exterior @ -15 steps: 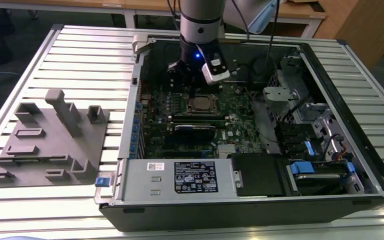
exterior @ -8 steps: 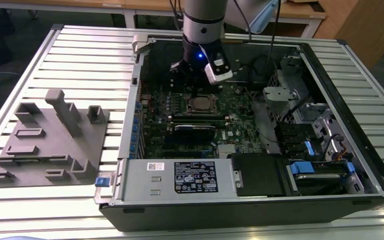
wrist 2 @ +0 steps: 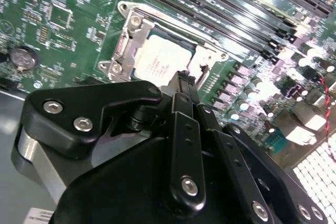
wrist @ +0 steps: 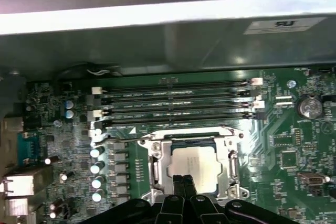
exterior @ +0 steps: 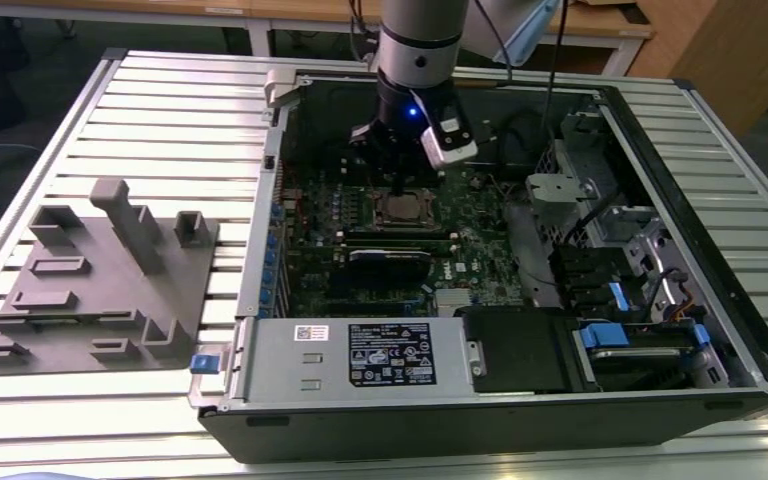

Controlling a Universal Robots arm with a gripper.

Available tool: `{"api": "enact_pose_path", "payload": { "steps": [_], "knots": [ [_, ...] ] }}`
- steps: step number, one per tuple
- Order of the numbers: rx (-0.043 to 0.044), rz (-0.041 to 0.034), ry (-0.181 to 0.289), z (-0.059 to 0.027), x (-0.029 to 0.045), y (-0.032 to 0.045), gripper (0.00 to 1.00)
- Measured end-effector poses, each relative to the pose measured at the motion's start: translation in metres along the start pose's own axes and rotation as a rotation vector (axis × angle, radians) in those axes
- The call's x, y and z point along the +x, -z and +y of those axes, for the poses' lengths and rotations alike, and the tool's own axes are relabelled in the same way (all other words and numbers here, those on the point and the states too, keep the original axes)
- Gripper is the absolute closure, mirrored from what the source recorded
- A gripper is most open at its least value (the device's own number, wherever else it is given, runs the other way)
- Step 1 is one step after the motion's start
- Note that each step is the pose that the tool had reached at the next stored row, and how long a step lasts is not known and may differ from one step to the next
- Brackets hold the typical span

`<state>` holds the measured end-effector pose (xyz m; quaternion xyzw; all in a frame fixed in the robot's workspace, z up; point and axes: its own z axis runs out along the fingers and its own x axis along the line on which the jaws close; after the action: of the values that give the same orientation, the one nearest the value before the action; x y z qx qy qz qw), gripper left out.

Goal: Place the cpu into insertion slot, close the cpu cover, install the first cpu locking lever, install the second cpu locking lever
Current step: 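Close the cpu cover, then install the first cpu locking lever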

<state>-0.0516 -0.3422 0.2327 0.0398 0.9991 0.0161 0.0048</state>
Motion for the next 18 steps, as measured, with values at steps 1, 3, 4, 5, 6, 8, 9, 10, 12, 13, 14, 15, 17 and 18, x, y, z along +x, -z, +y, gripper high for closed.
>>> {"api": "enact_pose_path", "payload": {
  "steps": [1, 3, 4, 5, 6, 8, 9, 10, 12, 13, 14, 15, 17, 18],
  "knots": [
    [0.0001, 0.0000, 0.000, 0.0001, -0.0018, 0.0000, 0.89],
    [0.0001, 0.0001, 0.000, 0.0004, -0.0050, 0.0000, 0.89],
    [0.0001, 0.0001, 0.000, 0.0005, -0.0071, 0.0000, 0.89],
    [0.0001, 0.0001, 0.000, 0.0006, -0.0084, -0.0001, 0.89],
    [0.0000, 0.0000, 0.000, 0.0007, -0.0095, -0.0001, 0.89],
    [0.0001, 0.0001, 0.000, 0.0008, -0.0108, -0.0001, 0.89],
    [0.0001, 0.0000, 0.000, 0.0008, -0.0108, -0.0001, 0.89],
    [0.0001, 0.0000, 0.000, 0.0008, -0.0109, -0.0001, 0.89],
    [0.0003, 0.0001, 0.000, 0.0009, -0.0109, 0.0006, 0.89],
    [0.0002, 0.0001, 0.000, 0.0009, -0.0109, 0.0013, 0.89],
    [0.0001, 0.0000, 0.000, 0.0009, -0.0109, 0.0019, 0.89],
    [0.0002, 0.0001, 0.000, 0.0009, -0.0109, 0.0025, 0.89],
    [0.0001, 0.0000, 0.000, 0.0010, -0.0109, 0.0031, 0.89],
    [0.0000, 0.0000, 0.000, 0.0010, -0.0110, 0.0035, 0.89]
  ]
}}
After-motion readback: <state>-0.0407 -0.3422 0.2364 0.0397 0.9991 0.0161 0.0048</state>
